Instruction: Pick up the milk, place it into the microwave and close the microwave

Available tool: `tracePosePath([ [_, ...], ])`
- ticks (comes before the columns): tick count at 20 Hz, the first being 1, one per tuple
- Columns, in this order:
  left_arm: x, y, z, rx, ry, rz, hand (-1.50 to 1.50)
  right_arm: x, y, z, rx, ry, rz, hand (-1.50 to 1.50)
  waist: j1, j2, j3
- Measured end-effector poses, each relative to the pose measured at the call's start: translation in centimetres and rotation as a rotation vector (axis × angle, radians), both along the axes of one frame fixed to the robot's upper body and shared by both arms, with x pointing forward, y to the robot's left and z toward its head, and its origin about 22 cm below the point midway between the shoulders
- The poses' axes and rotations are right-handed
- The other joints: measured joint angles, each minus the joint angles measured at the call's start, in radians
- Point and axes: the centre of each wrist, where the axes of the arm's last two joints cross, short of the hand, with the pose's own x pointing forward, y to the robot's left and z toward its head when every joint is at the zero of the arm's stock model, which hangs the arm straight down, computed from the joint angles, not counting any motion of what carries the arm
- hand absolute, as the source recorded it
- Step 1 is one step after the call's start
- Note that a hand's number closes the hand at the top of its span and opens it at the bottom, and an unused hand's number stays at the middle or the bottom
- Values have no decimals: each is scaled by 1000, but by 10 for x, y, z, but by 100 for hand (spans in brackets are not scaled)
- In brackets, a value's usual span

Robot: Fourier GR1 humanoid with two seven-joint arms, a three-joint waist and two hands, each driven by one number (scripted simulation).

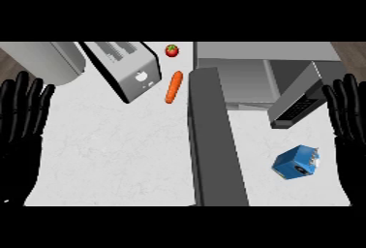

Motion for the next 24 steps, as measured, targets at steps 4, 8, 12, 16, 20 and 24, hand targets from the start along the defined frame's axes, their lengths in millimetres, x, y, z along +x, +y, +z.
tracePosePath([
  [4,-3,-3,-4,6,6,30,-150,0,9,7,18,2,-116,-150,-3,13,12],
  [8,-8,-5,-10,-51,66,67,-150,-2,26,9,105,46,-182,-150,1,17,17],
  [12,-18,-10,-23,-126,124,69,-150,-4,48,17,182,97,-146,-150,1,20,18],
  [16,-32,-9,-31,-149,145,72,-150,-12,65,17,215,114,-140,-150,-1,20,19],
  [20,-52,0,-36,-162,150,73,-150,-17,77,19,214,104,-196,-150,0,20,19],
  [24,-58,5,-38,-165,153,76,-150,-16,74,7,201,109,-282,-150,-2,20,19],
])
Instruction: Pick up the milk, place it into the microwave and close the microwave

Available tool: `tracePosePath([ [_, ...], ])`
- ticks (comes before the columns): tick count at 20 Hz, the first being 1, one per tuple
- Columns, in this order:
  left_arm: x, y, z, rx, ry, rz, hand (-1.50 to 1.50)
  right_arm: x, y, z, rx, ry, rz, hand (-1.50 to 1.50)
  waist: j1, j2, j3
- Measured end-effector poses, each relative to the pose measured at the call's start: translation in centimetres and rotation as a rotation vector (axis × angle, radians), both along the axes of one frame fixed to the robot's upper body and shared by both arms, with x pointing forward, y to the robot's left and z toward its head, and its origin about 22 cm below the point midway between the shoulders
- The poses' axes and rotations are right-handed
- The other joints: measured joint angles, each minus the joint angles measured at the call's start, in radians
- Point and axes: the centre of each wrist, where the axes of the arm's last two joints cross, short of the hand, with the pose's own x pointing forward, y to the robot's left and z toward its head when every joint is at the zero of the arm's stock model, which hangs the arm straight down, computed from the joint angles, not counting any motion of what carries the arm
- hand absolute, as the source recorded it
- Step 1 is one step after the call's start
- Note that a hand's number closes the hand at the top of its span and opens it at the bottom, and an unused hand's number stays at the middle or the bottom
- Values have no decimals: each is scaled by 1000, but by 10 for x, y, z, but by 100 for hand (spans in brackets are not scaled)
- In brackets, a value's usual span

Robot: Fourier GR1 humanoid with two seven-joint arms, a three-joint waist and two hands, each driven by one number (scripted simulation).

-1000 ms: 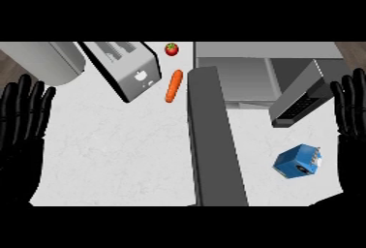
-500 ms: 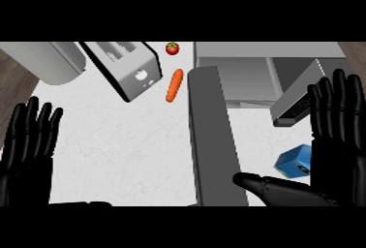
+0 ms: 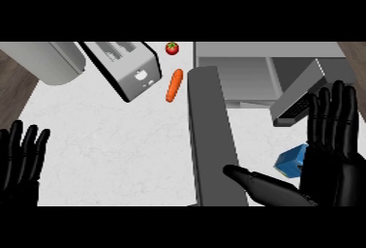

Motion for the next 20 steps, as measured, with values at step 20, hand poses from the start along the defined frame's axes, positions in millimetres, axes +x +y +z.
tracePosePath([
  [20,-30,11,-14,-10,0,-7,-150,4,-63,-81,23,144,-224,-150,-2,1,1],
])
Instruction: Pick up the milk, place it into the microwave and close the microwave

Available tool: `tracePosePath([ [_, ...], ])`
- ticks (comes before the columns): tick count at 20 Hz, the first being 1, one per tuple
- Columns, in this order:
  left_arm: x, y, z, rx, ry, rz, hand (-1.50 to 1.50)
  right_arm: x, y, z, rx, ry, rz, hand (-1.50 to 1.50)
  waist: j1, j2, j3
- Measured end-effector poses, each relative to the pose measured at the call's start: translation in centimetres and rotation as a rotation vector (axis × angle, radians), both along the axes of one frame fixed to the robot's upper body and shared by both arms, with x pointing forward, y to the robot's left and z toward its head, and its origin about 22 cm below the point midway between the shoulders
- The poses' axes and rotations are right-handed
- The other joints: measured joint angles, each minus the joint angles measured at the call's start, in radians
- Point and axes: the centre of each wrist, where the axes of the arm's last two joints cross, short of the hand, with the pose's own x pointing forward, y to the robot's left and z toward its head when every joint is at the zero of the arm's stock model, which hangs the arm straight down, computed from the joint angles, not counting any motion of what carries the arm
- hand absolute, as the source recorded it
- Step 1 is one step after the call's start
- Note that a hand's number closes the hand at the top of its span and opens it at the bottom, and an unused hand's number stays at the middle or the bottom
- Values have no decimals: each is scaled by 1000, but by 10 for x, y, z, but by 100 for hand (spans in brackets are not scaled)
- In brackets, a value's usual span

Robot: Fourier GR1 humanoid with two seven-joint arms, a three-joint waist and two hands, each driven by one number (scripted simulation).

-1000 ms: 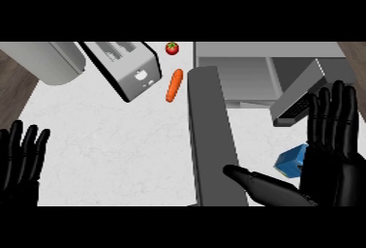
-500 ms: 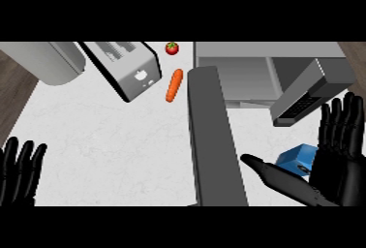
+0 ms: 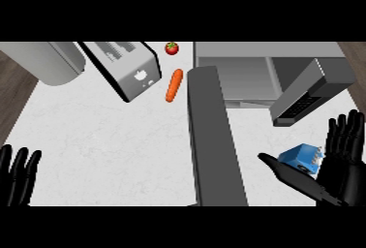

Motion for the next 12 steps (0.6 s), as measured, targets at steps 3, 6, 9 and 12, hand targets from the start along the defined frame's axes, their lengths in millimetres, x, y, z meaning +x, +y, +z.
tracePosePath([
  [3,-6,4,0,3,-2,0,-150,-5,-9,-19,6,11,-31,-150,0,0,0],
  [6,-9,2,0,2,0,-2,-150,-12,-22,-32,2,27,-52,-150,0,0,0],
  [9,-17,4,-2,3,-4,1,-150,-24,-30,-46,1,41,-63,-150,0,-1,0],
  [12,-12,5,1,7,-4,4,-150,-25,-40,-61,2,61,-61,-150,-1,0,0],
])
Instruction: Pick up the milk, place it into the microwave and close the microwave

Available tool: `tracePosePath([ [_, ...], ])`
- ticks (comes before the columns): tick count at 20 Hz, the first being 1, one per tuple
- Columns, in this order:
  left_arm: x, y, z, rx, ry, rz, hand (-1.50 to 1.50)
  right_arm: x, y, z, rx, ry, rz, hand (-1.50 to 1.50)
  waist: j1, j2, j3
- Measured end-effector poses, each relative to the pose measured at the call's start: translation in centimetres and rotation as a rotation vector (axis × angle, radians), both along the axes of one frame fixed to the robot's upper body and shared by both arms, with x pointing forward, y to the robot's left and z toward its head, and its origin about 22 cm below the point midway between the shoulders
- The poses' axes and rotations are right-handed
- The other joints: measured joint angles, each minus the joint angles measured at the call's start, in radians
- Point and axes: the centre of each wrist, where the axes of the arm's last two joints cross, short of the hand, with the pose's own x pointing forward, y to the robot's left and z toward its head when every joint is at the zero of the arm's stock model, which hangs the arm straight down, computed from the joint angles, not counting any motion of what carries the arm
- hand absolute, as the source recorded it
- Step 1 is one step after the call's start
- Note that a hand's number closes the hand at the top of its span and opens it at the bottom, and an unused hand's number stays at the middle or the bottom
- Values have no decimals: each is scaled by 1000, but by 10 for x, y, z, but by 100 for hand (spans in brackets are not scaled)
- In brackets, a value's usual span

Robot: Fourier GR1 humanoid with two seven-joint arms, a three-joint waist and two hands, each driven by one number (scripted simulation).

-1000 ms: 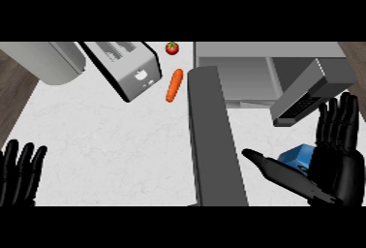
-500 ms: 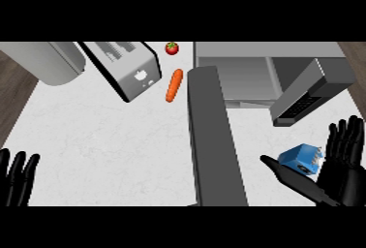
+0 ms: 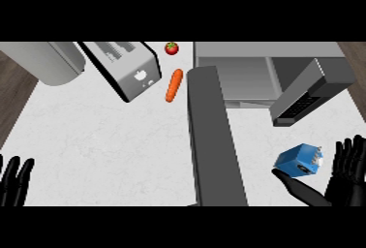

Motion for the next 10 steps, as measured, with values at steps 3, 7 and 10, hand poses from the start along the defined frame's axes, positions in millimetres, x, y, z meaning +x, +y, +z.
tracePosePath([
  [3,-7,0,1,-2,6,-9,-150,-4,-3,-14,-1,0,9,-150,1,0,0],
  [7,-9,1,3,0,3,-9,-150,-5,-12,-32,-19,0,29,-150,2,0,0],
  [10,-11,5,4,-4,-1,-14,-150,-4,-17,-39,-41,4,41,-150,2,0,0],
])
